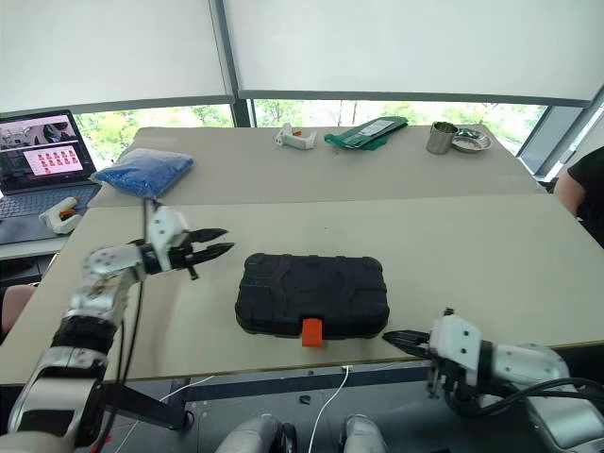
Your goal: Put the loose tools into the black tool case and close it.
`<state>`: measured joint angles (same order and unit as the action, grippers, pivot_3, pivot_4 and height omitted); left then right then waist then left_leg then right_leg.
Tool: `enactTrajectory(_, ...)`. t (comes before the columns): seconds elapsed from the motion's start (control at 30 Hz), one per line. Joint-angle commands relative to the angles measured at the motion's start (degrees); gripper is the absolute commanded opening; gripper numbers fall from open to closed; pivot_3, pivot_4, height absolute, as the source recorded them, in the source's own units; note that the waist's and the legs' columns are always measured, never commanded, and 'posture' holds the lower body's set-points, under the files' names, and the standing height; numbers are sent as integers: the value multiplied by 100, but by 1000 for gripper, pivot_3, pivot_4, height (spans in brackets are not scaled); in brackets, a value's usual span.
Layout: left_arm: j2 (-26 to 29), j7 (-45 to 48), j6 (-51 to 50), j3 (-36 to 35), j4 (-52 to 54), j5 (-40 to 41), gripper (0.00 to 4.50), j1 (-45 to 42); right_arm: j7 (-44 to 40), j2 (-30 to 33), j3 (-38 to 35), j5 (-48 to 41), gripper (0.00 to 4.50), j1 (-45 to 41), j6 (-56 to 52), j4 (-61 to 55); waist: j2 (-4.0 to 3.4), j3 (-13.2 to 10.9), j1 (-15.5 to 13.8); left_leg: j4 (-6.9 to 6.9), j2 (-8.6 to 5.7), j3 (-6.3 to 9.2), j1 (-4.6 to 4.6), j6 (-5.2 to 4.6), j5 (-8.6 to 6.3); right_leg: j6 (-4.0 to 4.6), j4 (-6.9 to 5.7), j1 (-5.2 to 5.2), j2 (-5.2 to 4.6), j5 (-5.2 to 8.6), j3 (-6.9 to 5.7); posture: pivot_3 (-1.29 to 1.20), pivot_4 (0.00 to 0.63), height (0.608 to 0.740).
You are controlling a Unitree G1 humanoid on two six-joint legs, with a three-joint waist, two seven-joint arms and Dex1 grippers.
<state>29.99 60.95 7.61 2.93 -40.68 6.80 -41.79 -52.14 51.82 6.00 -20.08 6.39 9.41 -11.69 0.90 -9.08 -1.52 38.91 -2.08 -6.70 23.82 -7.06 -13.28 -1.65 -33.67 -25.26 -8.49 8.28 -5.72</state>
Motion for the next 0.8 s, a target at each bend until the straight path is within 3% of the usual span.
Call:
enactTrajectory(0.03, -116, 40, 414, 181, -631, -285, 77, -410, 177, -184, 254, 650, 0, -440, -540, 65, 3, -2, -2, 1, 1, -1, 0, 4, -5, 0, 0, -2, 0, -1, -2, 0, 150, 740)
enactTrajectory(0.2, -189, 494, 672, 363, -1269, -439, 77, -690, 198, -422, 388, 1046, 0, -952, -1030, 270, 22, -11, 15, 11, 2, -2, 28, 51, 9, 12, 2, -27, -3, -8, -14, 0, 150, 740)
enactTrajectory(0.37, -169, 899, 527, 247, -1154, -267, 77, -517, 686, -1042, 200, 1179, 0, -1658, -1315, 704, 38, -20, 53, 25, 8, -3, 49, 45, 6, 16, 1, -59, -10, -23, -33, 0, 150, 740)
enactTrajectory(0.63, -169, 536, -776, -266, 818, 440, 77, 697, 1309, -1846, -26, 1460, 0, -2609, -901, 1811, 37, -21, 100, 26, 8, -5, 83, 76, 25, 51, -25, -97, -14, -49, -42, 0, 150, 740)
enactTrajectory(0.8, -115, -301, -1507, -634, 1865, 576, 77, 1305, 1132, -1760, -100, 1511, 0, -2589, -698, 1943, 36, -22, 91, 26, 8, -5, 88, 78, 27, 73, -28, -97, -8, -56, -44, 0, 150, 740)
